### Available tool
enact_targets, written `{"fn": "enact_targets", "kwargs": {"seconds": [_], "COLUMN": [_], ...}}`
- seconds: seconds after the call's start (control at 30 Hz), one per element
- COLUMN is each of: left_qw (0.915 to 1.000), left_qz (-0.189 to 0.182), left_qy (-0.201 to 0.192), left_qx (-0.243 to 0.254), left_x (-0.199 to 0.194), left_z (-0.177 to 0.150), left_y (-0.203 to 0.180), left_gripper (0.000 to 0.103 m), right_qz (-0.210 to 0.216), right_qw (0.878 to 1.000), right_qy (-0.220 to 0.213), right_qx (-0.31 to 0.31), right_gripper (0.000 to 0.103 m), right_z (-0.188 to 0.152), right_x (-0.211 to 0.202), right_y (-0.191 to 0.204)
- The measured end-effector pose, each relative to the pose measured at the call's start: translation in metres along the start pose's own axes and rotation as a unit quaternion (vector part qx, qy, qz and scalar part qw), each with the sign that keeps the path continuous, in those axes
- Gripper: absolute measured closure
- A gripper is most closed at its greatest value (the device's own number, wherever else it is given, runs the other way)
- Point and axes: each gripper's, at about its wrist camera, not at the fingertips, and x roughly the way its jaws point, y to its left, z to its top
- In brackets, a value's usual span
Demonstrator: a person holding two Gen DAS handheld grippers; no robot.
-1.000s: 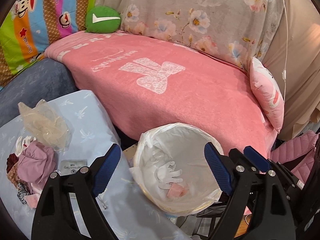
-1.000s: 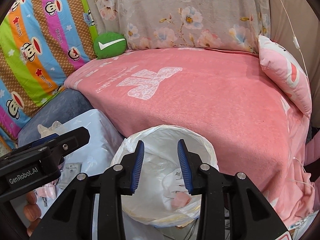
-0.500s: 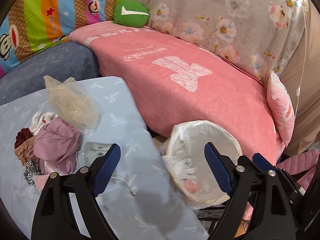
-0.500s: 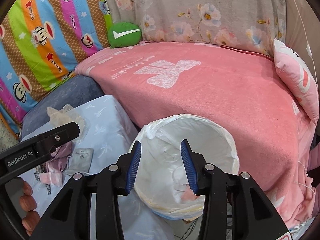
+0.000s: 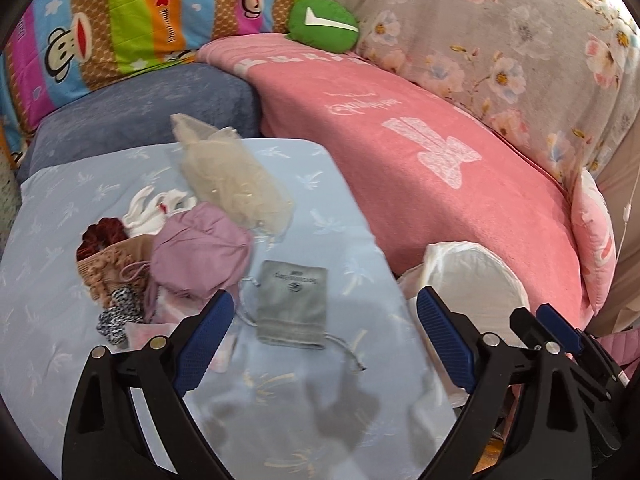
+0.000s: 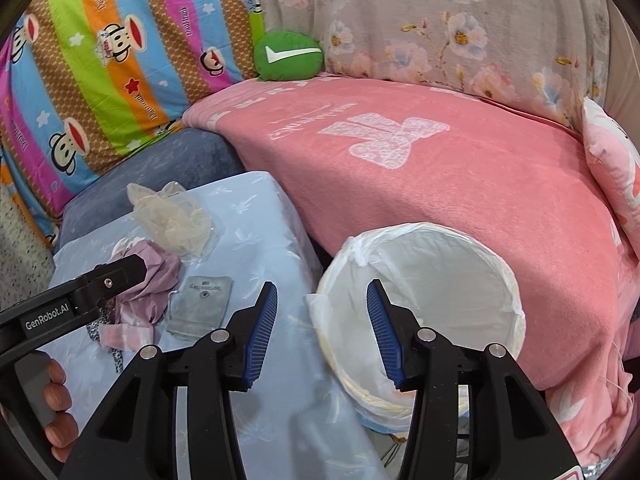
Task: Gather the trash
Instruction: 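Move both open tools back over the clutter pile, then grasp the leopard-print scrunchie with the left tool while the right tool grasps the pink packet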
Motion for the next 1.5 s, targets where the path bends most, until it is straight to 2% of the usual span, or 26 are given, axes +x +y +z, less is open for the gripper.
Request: {"fn": "enact_targets", "kwargs": {"seconds": [0.47,0.6,0.9,1.37,1.5], "left_qw": [0.9975,0.9958,0.9904,0.9877,0.9879], "left_qz": [0.059,0.074,0.111,0.114,0.107], "left_qy": [0.007,0.01,0.027,0.048,0.058], "left_qx": [-0.04,-0.053,-0.077,-0.096,-0.096], "left_x": [-0.008,-0.009,-0.002,0.016,0.023], "left_z": [-0.015,-0.018,-0.025,-0.031,-0.031], "left_y": [0.069,0.089,0.131,0.165,0.168], "left_gripper": [0.012,0.012,0.012,0.013,0.02], "right_qz": [0.041,0.055,0.089,0.126,0.126], "right_qw": [0.998,0.996,0.99,0.979,0.978], "right_qy": [0.029,0.038,0.074,0.124,0.135], "right_qx": [-0.049,-0.06,-0.077,-0.097,-0.101], "right_gripper": [0.055,0.051,0.048,0.045,0.045], "right_z": [-0.015,-0.019,-0.034,-0.052,-0.056], "right_x": [0.015,0.021,0.046,0.092,0.105], "right_y": [0.063,0.083,0.124,0.181,0.191]}}
